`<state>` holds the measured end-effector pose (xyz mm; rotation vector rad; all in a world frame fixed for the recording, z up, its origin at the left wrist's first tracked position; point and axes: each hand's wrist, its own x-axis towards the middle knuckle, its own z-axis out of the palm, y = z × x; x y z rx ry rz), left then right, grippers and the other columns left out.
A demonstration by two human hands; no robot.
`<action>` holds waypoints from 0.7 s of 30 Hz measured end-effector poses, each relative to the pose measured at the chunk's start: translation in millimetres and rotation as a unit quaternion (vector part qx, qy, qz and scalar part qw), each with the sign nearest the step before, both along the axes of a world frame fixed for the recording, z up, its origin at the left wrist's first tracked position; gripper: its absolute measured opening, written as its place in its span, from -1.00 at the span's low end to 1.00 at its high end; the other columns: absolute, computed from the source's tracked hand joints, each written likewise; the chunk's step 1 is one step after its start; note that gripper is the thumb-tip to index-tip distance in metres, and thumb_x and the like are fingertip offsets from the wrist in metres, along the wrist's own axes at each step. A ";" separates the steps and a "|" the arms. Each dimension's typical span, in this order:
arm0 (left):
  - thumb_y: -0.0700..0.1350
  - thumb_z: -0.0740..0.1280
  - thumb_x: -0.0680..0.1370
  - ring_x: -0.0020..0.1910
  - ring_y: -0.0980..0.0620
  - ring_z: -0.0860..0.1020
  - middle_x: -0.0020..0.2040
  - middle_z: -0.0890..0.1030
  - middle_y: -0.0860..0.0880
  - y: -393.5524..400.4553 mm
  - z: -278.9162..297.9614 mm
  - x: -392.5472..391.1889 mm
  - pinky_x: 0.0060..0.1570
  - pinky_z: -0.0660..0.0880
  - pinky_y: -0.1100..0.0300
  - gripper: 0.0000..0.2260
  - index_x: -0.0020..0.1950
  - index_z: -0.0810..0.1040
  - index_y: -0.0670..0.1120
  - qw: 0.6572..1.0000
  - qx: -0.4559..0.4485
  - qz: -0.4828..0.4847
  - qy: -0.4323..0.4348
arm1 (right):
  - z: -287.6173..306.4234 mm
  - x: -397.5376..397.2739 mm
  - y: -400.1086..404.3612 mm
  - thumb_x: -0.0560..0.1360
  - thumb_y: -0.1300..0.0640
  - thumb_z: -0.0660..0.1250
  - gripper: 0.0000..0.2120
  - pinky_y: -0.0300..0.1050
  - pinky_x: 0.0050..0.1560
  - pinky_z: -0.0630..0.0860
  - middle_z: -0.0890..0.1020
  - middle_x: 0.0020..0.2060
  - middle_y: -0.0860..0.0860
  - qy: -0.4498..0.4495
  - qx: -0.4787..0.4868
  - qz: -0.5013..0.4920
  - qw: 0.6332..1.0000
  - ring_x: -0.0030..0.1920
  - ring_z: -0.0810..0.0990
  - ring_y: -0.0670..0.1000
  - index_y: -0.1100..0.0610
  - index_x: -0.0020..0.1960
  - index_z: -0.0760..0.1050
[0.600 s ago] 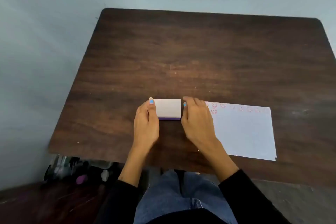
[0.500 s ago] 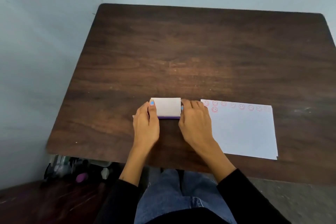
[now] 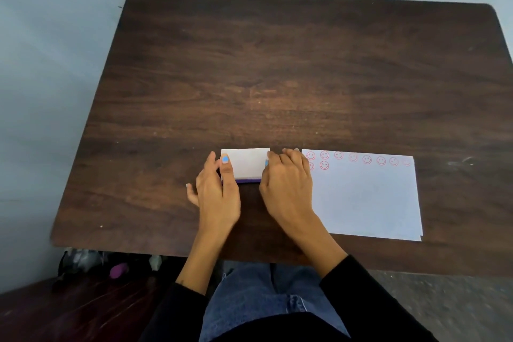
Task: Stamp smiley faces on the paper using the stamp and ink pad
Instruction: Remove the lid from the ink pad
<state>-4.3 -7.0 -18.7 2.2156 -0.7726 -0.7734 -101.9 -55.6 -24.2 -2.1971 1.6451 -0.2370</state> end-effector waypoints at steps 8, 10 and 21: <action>0.07 -0.04 0.65 0.38 0.02 0.28 0.32 0.46 0.03 0.8 16.9 5.4 0.50 -0.11 -0.09 -0.56 0.49 0.21 -0.06 0.999 -0.038 0.028 0.025 | 12.5 12.7 -1.9 0.50 0.22 0.22 -0.70 0.09 0.40 0.20 0.64 0.05 0.25 -0.033 -0.046 -0.011 0.998 0.25 0.44 0.21 0.33 0.18 0.50; 0.09 -0.03 0.64 0.35 0.04 0.30 0.22 0.46 0.10 6.6 22.5 15.0 0.48 0.06 -0.15 -0.54 0.49 0.20 -0.06 0.997 -0.065 0.042 0.023 | 17.5 22.8 -2.6 0.50 0.22 0.22 -0.68 0.10 0.40 0.20 0.63 0.05 0.25 -0.057 -0.049 0.010 0.997 0.25 0.44 0.22 0.32 0.20 0.49; 0.17 -0.02 0.62 0.41 -0.15 0.29 0.42 0.37 -0.14 42.8 9.3 66.4 0.42 0.20 -0.18 -0.47 0.52 0.09 -0.06 0.991 -0.044 0.127 0.024 | 3.7 80.3 27.5 0.53 0.19 0.14 -0.60 -0.01 0.49 -0.04 0.53 0.23 0.21 -0.055 0.006 0.179 0.982 0.43 0.23 0.16 0.30 0.33 0.34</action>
